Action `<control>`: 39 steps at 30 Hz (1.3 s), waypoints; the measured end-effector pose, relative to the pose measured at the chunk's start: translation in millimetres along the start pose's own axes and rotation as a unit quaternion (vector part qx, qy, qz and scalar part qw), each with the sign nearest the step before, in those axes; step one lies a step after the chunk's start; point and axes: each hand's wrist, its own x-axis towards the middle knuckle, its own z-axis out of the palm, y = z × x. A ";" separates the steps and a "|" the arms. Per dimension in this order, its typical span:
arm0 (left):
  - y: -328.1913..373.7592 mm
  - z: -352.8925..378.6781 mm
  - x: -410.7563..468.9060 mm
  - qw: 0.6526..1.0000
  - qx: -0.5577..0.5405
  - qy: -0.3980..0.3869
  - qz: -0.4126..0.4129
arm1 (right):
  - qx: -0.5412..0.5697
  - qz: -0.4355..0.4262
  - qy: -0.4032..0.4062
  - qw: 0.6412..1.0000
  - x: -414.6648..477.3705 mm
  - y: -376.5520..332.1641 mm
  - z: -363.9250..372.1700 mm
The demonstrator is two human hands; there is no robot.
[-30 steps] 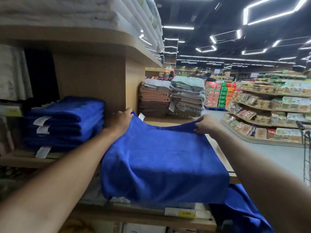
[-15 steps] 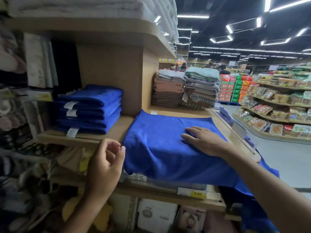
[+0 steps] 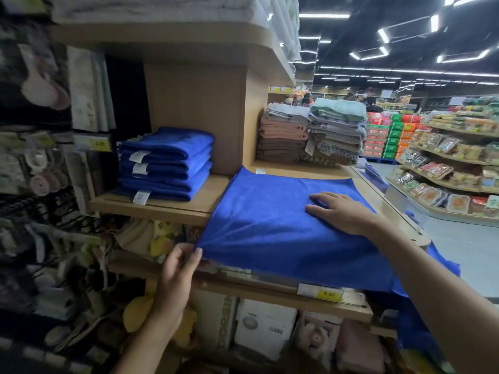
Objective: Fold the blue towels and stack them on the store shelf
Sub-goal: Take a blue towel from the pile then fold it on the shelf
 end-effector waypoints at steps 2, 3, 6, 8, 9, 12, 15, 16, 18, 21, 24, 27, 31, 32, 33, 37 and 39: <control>0.7 -5.4 -1.4 0.998 0.019 -0.049 -0.023 | 0.003 0.001 0.001 1.000 -0.9 -0.5 -0.1; 1.9 -4.9 -1.7 0.996 -0.002 -0.078 -0.044 | 0.003 0.001 0.001 1.000 -1.0 -0.6 -0.3; 5.3 -3.8 2.4 0.985 -0.071 -0.128 -0.087 | -0.002 0.000 0.001 1.000 -0.9 -1.5 -0.2; 8.1 -1.8 7.7 0.973 -0.113 -0.145 -0.141 | 0.000 0.002 0.000 1.000 -0.6 -1.3 -0.4; 9.6 -0.5 10.6 0.962 -0.136 -0.147 -0.187 | 0.001 0.003 -0.001 1.000 -0.5 -0.9 -0.2; 12.0 -0.6 22.8 0.926 -0.174 -0.137 -0.306 | 0.002 0.000 -0.001 1.000 0.0 0.2 0.0; 18.5 -2.6 30.5 0.909 -0.155 -0.178 -0.342 | 0.004 0.000 -0.002 1.000 -0.1 0.7 0.0; 21.7 -3.3 31.0 0.906 -0.147 -0.193 -0.346 | 0.004 0.000 -0.002 1.000 0.0 0.5 0.1; 26.1 -4.0 31.1 0.903 -0.135 -0.210 -0.348 | 0.004 0.001 -0.002 1.000 0.1 0.5 0.1; 27.8 -7.6 32.2 0.906 -0.134 -0.198 -0.349 | 0.004 0.003 -0.003 1.000 -0.2 0.1 -0.2; 30.0 -10.2 33.4 0.910 -0.134 -0.195 -0.341 | 0.006 0.005 -0.004 1.000 -0.2 -0.5 -0.5; 31.2 -12.1 36.7 0.919 -0.151 -0.163 -0.326 | 0.007 0.005 -0.004 1.000 0.1 -0.8 -0.6; 35.0 -15.3 38.5 0.929 -0.160 -0.133 -0.307 | 0.009 0.006 -0.005 1.000 -0.5 -1.3 -1.1; 35.7 -15.4 37.8 0.933 -0.154 -0.128 -0.299 | 0.009 0.007 -0.004 1.000 -0.8 -1.5 -1.0; 35.7 -15.3 37.5 0.937 -0.148 -0.122 -0.291 | 0.008 0.007 -0.004 1.000 -1.1 -1.5 -1.1; 31.2 -19.4 35.8 0.935 -0.161 -0.146 -0.282 | 0.005 0.009 -0.006 1.000 -1.8 -3.0 -2.1; 28.2 -20.3 32.3 0.934 -0.129 -0.193 -0.271 | 0.002 0.009 -0.009 1.000 -2.7 -3.7 -2.5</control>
